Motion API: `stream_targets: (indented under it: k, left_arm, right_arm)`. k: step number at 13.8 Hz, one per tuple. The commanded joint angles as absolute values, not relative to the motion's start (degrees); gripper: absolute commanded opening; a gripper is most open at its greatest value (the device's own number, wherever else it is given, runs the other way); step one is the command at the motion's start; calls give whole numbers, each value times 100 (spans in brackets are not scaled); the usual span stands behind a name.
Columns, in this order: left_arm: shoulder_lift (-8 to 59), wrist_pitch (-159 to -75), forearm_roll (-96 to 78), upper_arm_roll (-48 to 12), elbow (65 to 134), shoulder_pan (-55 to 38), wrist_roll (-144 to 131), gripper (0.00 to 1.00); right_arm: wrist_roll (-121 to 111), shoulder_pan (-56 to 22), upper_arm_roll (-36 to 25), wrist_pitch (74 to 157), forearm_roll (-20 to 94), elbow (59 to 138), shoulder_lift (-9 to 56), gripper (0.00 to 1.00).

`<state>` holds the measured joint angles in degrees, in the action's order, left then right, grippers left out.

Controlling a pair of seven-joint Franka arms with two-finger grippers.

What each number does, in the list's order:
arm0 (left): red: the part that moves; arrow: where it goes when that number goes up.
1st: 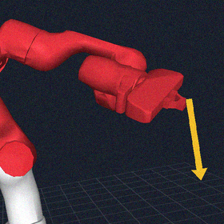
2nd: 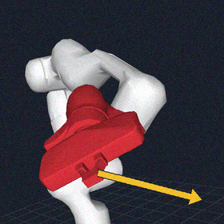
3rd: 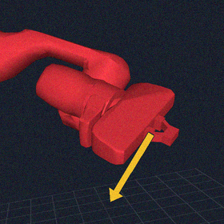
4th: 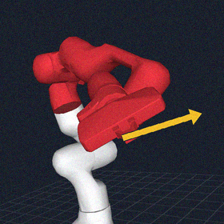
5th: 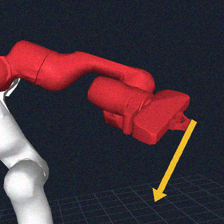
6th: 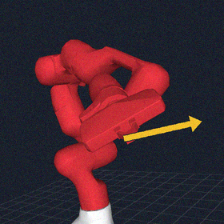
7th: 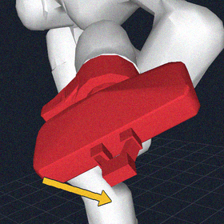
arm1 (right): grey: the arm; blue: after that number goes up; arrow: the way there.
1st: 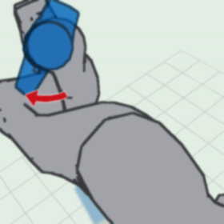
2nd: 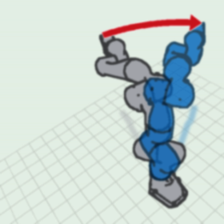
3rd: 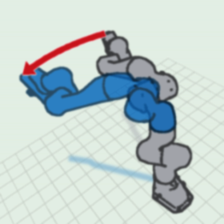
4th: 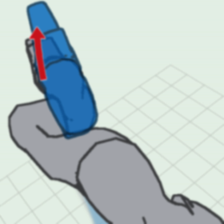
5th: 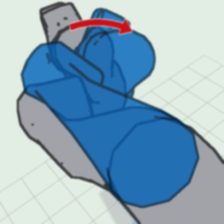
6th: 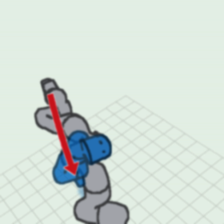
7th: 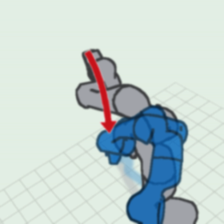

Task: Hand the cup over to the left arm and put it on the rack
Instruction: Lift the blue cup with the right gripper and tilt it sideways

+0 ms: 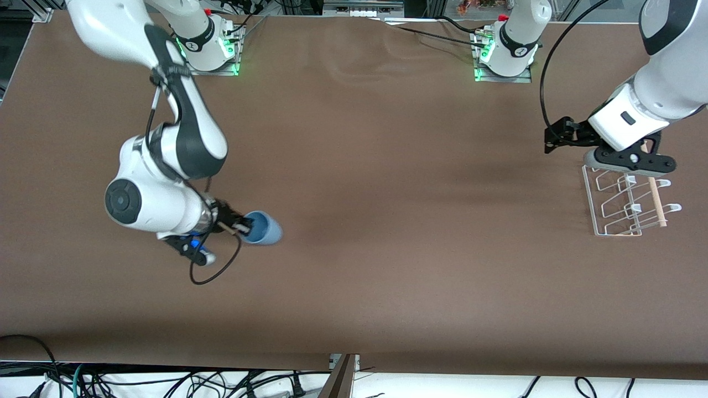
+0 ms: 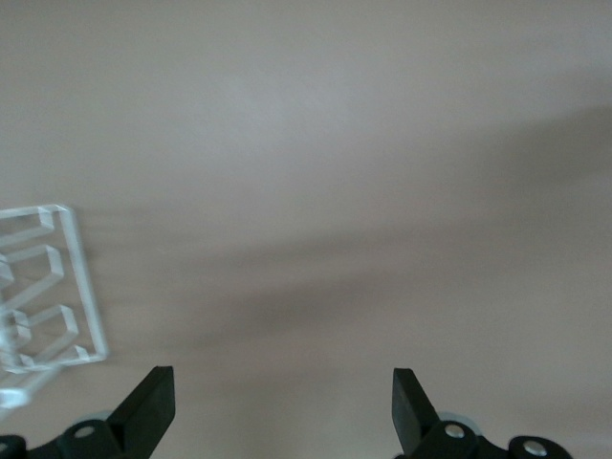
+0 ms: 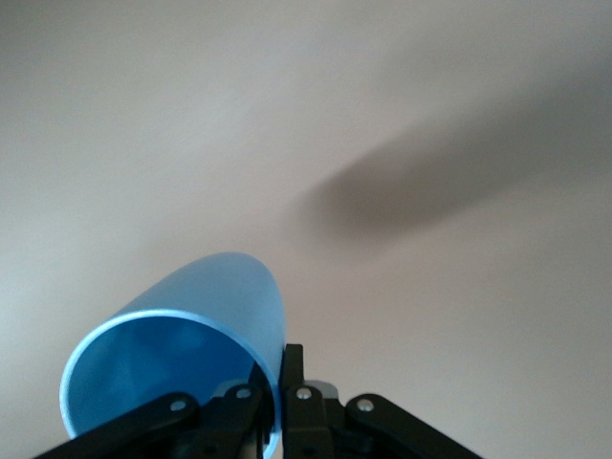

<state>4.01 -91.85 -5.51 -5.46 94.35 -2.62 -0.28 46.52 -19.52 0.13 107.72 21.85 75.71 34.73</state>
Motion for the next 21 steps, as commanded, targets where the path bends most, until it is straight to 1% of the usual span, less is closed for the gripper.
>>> stream_targets:
  k: [1,2,3,5,6,8,9,11,15,18,19,21]
  left_arm:
    - [615,-8904,-922,-536,9325,-307,428,100]
    - [676,-8903,-932,-554,9316,-342,735,100]
    - [738,-8912,-1010,-571,9316,-360,1043,100]
    - [957,-8999,-1291,-685,9316,-386,1658,100]
    - [1062,-9131,-1318,-746,9308,-448,1966,100]
    - [1090,-9307,-1502,-835,9325,-544,2817,100]
    - [1090,-9299,-1720,-870,9360,-562,3108,100]
    - [1107,-9308,-2203,-896,9360,-589,4116,100]
    - [1345,-9430,-2935,-957,9404,-598,5974,100]
    - [1467,-10097,-3153,-1194,9492,-615,7081,100]
    - [1433,-10316,-3381,-1361,9553,-598,7214,100]
    - [1424,-10590,-3742,-1441,9589,-606,7312,100]
  right_arm:
    - [6023,-2065,446,10600,2374,6998,3498,0]
    - [6830,-2318,527,10669,2286,6805,3507,0]
    - [7403,-2407,562,10705,2337,6690,3516,0]
    - [7873,-2574,781,10757,2425,6513,3542,0]
    - [8075,-2610,1008,10967,2530,6460,3568,0]
    - [8383,-2820,1361,11660,2645,6460,3673,0]
    - [8585,-2952,1388,11854,2663,6460,3709,0]
    - [8666,-3111,1389,11892,3013,6460,3709,0]
    - [8631,-3068,1415,11918,3664,6399,3709,0]
    - [8649,-3094,1424,11909,3797,6267,3683,0]
    - [8640,-3102,1424,11927,3797,6258,3709,0]
    - [8640,-3111,1433,12005,3797,6258,3709,0]
